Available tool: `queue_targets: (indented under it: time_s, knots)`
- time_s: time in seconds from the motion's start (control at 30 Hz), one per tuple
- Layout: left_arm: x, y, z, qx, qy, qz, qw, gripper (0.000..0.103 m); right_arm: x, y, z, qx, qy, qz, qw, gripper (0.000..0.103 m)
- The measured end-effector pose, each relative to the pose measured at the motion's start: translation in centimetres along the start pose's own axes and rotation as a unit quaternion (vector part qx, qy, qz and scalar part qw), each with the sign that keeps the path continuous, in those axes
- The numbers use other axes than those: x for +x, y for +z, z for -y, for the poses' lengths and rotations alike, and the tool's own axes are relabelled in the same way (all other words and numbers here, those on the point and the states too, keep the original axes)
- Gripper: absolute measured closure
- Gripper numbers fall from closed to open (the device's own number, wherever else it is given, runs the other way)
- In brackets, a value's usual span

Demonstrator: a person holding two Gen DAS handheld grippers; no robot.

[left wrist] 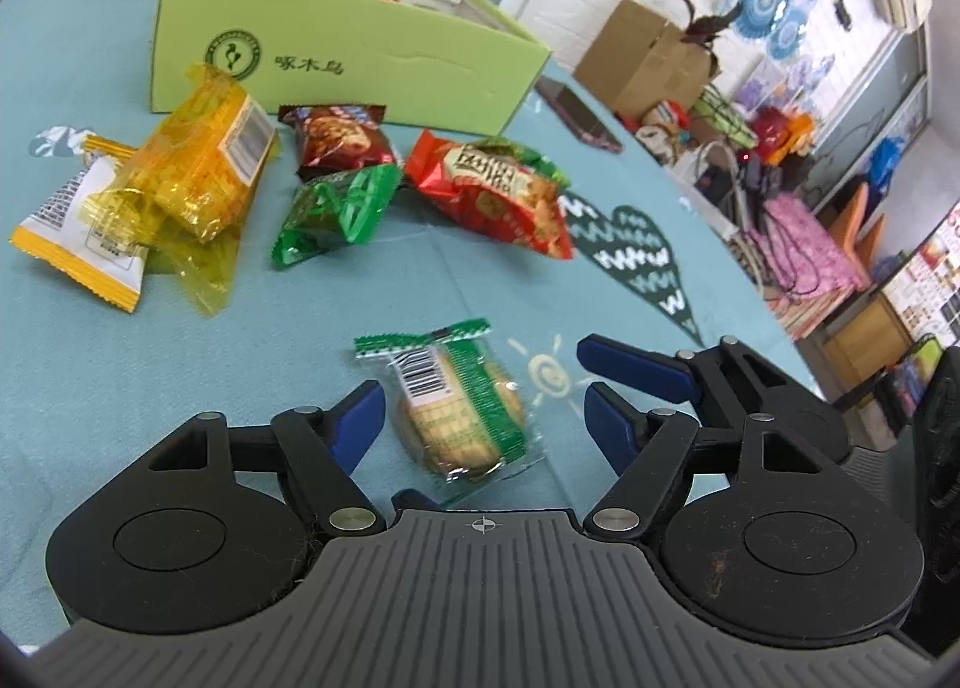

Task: Organize snacks
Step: 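Grasp the green-striped cake packet with the left gripper, then carry the green-striped cake into the green box and release it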

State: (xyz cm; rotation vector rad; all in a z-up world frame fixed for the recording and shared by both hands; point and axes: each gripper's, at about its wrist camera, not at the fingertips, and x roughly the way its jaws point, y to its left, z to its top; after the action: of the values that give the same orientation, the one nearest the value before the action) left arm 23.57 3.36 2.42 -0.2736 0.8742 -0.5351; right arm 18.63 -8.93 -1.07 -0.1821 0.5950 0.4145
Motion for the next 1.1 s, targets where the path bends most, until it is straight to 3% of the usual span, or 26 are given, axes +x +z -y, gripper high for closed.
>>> queue_targets:
  time_s: [0.13, 0.17, 0.2, 0.37, 0.5, 0.67, 0.8, 0.93, 1.1]
  knots:
    - [0.6, -0.3, 0.2, 0.012, 0.004, -0.008, 0.9999, 0.046, 1.0, -0.8, 0.3, 0.017, 0.026, -0.018, 0.999, 0.003]
    - [0.6, -0.4, 0.4, 0.02, 0.01, -0.006, 0.9997, 0.05, 0.9, -0.8, 0.1, 0.014, 0.032, -0.017, 0.999, 0.009]
    - [0.7, -0.5, 0.6, 0.029, 0.016, -0.008, 0.9994, 0.072, 0.5, -0.6, 0.0, 0.014, 0.042, -0.008, 0.999, 0.029]
    - [0.1, 0.2, 0.5, 0.013, 0.02, 0.006, 0.9997, 0.076, 0.1, 0.5, 1.4, 0.048, 0.066, -0.002, 0.997, 0.028]
    - [-0.7, 2.3, 0.1, -0.014, 0.007, 0.024, 0.9996, 0.075, -0.3, 2.3, 1.4, 0.042, 0.06, 0.026, 0.997, 0.027]
    - [-1.9, 7.5, 0.9, 0.012, 0.022, 0.075, 0.9969, 0.075, 0.2, 6.8, 2.5, 0.001, 0.051, 0.075, 0.996, 0.023]
    - [-1.4, 13.7, 0.8, 0.047, 0.057, 0.129, 0.9889, 0.075, 4.1, 12.9, 4.9, -0.024, 0.052, 0.109, 0.992, 0.022]
    - [0.5, 19.1, -1.8, 0.045, 0.086, 0.162, 0.982, 0.075, 10.1, 18.3, 7.7, -0.022, 0.088, 0.087, 0.992, 0.022]
    - [3.4, 23.2, -6.8, 0.024, 0.12, 0.155, 0.9804, 0.078, 17.2, 21.9, 7.6, -0.031, 0.127, 0.032, 0.991, 0.023]
